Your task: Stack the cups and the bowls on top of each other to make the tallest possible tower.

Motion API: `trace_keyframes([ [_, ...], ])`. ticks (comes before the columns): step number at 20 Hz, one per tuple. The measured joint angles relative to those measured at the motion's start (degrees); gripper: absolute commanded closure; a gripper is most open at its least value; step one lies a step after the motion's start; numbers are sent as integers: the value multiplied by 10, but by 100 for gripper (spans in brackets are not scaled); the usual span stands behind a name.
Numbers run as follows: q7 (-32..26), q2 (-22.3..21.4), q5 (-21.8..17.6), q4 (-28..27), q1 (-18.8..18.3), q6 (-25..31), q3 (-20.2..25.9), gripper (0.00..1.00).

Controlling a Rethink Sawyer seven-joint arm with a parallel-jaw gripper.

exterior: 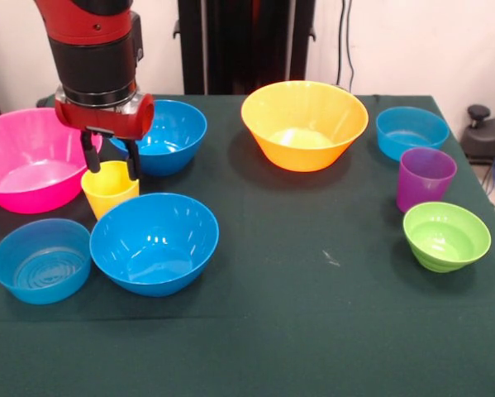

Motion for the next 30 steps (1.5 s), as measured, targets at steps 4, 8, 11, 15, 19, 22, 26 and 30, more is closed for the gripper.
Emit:
trace_keyframes([
  [4, 0, 0, 0, 0, 5, 0, 0, 0],
  [8, 0, 0, 0, 0, 7, 0, 0, 0],
  [11, 0, 0, 0, 0, 8, 0, 0, 0],
  [15, 0, 0, 0, 0, 8, 0, 0, 0],
  [19, 0, 0, 0, 0, 8, 0, 0, 0],
  [22, 0, 0, 0, 0, 8, 0, 0, 0],
  [26, 0, 0, 0, 0, 10, 0, -1, 0],
  [30, 0, 0, 0, 0, 13, 0, -4, 0],
])
